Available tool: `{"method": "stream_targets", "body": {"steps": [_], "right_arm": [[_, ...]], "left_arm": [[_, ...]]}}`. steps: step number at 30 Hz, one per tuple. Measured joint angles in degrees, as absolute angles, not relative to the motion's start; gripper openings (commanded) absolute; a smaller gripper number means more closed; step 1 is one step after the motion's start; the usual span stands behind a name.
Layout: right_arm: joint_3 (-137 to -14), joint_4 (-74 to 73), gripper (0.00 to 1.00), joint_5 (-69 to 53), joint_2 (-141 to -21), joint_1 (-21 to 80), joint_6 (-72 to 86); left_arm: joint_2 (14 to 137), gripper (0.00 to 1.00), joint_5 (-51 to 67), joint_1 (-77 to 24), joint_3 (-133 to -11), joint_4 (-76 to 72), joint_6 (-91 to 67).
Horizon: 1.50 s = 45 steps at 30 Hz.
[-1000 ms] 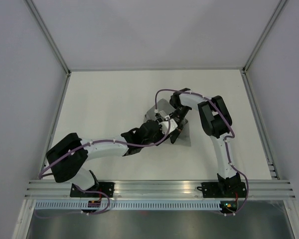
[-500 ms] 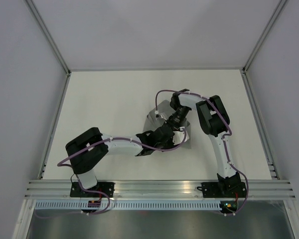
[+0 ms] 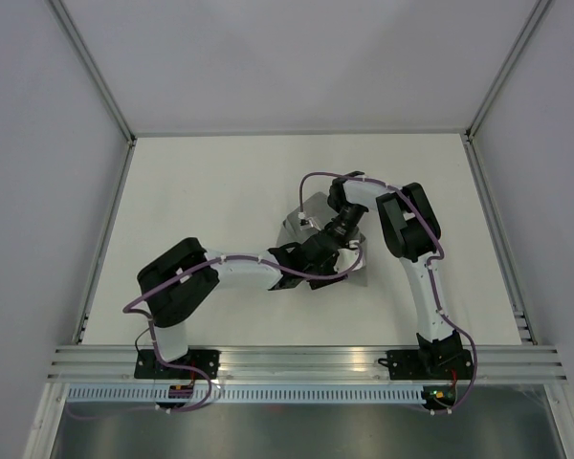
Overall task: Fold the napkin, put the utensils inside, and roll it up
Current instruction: Roll the napkin with the utensil
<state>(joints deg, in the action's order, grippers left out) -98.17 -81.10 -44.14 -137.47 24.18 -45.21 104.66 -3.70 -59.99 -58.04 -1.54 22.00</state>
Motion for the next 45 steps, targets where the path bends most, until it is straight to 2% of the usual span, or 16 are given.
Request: {"method": "stream_targets", "body": {"steps": [4, 11, 13, 23, 26, 29, 32, 38, 45], "right_arm": [[-98.2, -81.1, 0.09, -44.1, -137.5, 24.1, -45.2], [-98.1, -81.4, 0.09, -44.1, -137.6, 23.9, -45.2], [-98.0, -81.5, 0.09, -44.1, -137.6, 23.6, -45.2], [-97.9, -81.9, 0.12, -43.9, -137.8, 22.9, -45.2], [-97.8, -81.9, 0.13, -43.9, -137.8, 22.6, -45.2], [-97.7, -81.9, 0.2, -43.9, -137.8, 22.3, -44.7], [-97.6, -82.0, 0.31, -43.9, -137.8, 22.0, -43.9], [-97.3, -83.3, 0.44, -44.0, -137.5, 20.9, -42.5], [-97.2, -83.5, 0.5, -44.0, -136.6, 19.3, -41.9]], "left_arm": [[105.4, 0.48, 0.2, -58.8, -59.2, 0.4, 21.6], [106.9, 0.32, 4.6, -57.1, -61.7, 3.0, 21.0], [107.3, 0.31, 5.5, -56.8, -62.4, 3.5, 20.9], [109.5, 0.02, 10.4, -55.0, -66.3, 7.6, 20.2], [110.4, 0.02, 13.0, -54.2, -67.8, 9.0, 20.0], [111.3, 0.02, 16.2, -52.9, -69.0, 10.2, 19.7], [112.2, 0.02, 19.5, -51.8, -69.9, 10.8, 19.2], [113.9, 0.02, 26.1, -50.0, -71.2, 11.4, 17.8], [115.6, 0.02, 31.1, -48.5, -72.9, 12.4, 17.6]]}}
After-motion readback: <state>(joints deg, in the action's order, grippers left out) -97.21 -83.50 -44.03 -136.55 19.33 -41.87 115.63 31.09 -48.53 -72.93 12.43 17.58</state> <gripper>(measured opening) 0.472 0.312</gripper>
